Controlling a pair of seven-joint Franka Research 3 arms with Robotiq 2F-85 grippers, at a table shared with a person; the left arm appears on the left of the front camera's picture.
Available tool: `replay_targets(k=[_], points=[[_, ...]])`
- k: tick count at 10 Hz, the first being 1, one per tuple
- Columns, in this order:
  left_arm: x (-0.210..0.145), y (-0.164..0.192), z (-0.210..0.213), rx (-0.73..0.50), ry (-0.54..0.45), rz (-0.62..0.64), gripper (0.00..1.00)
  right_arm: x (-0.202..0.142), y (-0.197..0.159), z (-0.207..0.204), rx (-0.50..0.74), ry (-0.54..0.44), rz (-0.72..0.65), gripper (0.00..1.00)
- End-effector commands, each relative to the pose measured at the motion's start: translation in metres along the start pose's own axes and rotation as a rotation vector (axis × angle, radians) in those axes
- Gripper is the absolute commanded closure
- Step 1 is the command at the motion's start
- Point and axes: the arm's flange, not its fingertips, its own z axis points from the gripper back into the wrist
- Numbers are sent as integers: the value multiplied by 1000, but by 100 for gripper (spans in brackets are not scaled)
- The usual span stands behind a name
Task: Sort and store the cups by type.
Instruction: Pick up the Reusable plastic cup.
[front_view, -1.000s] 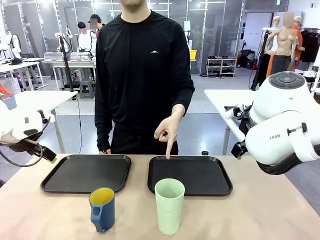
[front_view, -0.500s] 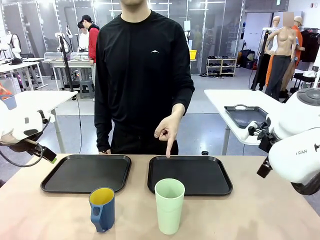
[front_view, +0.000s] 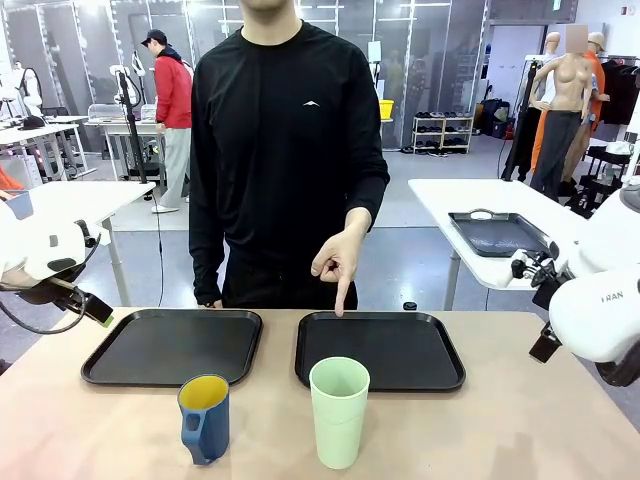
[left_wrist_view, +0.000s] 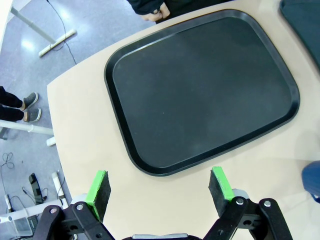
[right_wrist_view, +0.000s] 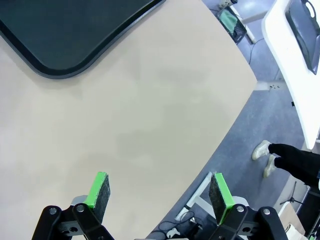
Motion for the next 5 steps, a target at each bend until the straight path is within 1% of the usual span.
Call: replay_targets(k=[1,5], points=[[0,1,1,-2,-3,5,0,1,1,4,-14,6,13,0],[0,1,1,-2,-3,5,0,2,1,2,-4,-2,8,0]])
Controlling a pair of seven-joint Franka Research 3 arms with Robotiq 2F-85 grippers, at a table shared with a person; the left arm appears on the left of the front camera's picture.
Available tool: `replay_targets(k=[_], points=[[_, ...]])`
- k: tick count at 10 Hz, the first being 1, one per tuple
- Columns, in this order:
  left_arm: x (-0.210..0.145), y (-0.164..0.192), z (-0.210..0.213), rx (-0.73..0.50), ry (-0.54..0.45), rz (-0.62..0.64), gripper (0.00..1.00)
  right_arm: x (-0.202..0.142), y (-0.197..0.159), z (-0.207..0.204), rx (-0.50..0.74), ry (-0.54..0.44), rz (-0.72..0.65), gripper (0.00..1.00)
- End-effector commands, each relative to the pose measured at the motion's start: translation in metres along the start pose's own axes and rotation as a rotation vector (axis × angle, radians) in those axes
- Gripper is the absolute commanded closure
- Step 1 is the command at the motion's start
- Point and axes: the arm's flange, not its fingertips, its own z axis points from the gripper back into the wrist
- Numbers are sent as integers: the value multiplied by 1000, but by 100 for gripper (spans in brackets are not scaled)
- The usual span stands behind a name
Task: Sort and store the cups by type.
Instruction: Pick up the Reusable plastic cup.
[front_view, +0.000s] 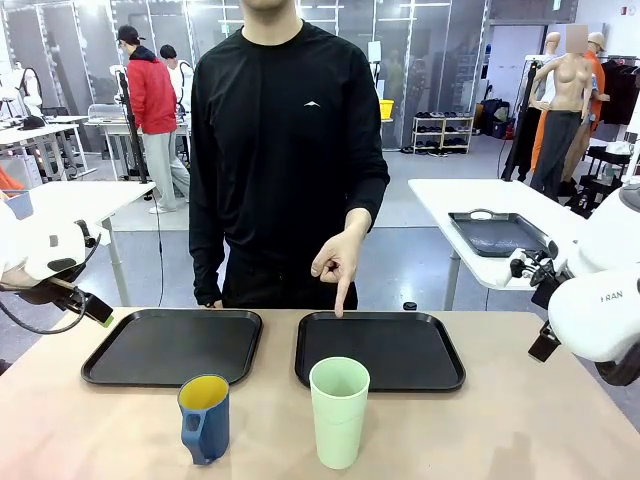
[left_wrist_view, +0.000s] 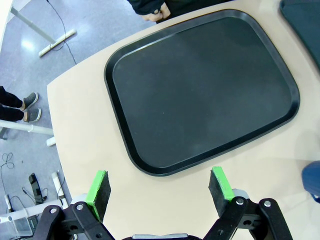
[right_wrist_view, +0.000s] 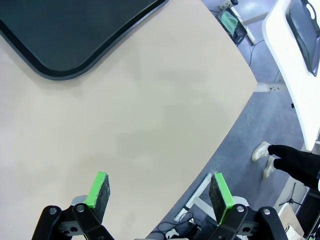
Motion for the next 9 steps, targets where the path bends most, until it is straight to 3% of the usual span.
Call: replay_targets(k=[1,5,9], points=[[0,1,1,-2,-3,5,0,-2,-10,-12,47,-92,101,0],[0,1,1,-2,-3,5,0,-28,-21,-36,196,-226,361,0],[0,1,1,-2,-3,5,0,-44,-20,-51,322,-406,423,0]])
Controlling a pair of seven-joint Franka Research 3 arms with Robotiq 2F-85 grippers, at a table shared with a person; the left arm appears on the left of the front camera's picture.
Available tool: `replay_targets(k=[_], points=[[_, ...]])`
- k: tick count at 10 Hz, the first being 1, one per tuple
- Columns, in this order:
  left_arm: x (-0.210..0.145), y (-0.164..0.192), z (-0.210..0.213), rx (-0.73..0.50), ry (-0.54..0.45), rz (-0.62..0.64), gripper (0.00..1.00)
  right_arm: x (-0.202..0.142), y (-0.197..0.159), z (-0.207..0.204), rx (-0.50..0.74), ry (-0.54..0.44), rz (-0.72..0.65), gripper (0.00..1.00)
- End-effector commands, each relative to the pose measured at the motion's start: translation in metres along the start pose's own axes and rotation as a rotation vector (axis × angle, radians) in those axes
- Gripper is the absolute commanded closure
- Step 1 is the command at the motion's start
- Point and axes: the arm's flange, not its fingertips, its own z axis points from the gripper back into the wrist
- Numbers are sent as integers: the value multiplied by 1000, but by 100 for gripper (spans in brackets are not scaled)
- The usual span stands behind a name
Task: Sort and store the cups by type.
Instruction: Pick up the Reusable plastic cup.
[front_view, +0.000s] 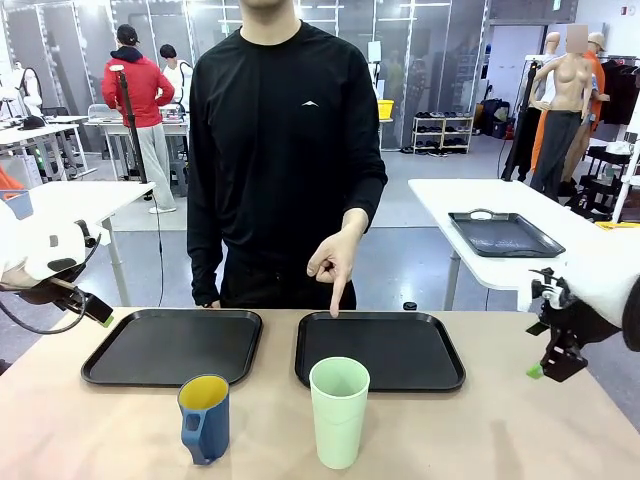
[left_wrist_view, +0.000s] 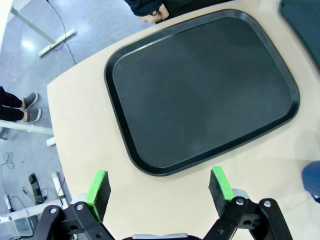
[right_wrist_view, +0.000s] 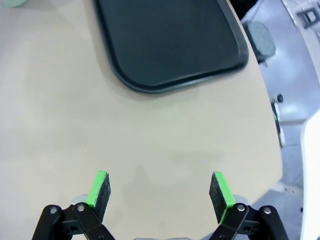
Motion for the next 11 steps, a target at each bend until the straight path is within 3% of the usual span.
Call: replay_targets(k=[1,2,5,7,9,11], points=[[0,1,1,-2,-3,5,0,-17,-7,-19,36,-54,12,0],[0,1,1,-2,-3,5,0,0,0,0,0,0,0,0],[0,1,1,-2,-3,5,0,-8,1,-2,18,-24,9,0],[0,1,1,-2,-3,5,0,-22,-14,-28,152,-221,62,0],[0,1,1,-2,-3,5,0,-25,-12,-39,172,-375,105,0],[0,1,1,-2,-3,5,0,-19,-10,-44,162,-445,135,0]])
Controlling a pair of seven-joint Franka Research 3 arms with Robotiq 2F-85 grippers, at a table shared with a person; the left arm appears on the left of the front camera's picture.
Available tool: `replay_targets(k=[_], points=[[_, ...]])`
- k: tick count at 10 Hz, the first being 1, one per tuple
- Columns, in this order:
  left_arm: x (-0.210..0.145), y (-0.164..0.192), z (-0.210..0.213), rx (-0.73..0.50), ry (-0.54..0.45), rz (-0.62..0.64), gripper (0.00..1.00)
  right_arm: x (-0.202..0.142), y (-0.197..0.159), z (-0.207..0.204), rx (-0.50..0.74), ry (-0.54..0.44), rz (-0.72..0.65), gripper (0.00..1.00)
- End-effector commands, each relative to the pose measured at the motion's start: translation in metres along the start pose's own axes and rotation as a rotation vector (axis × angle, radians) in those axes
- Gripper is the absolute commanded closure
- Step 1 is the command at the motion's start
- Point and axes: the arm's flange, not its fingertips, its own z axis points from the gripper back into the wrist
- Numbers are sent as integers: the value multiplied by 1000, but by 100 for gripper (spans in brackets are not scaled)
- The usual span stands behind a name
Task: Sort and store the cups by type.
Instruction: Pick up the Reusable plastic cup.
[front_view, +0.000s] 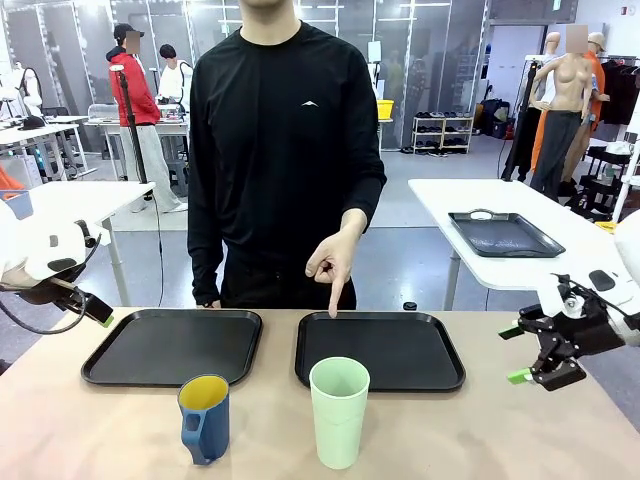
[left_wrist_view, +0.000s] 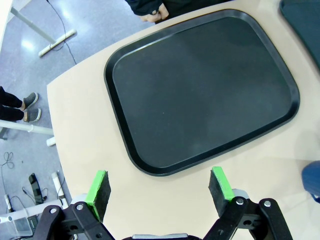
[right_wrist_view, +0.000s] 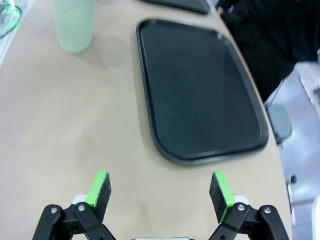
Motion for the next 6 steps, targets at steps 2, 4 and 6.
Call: replay_targets(k=[2,4,6], points=[[0,1,1,-2,-3,5,0,-18,-18,-31,42,-114,-3,0],[0,1,1,-2,-3,5,0,-23,-20,-36,88,-202,-27,0],[0,1,1,-2,-3,5,0,-30,-20,-39,157,-271,-27,0]])
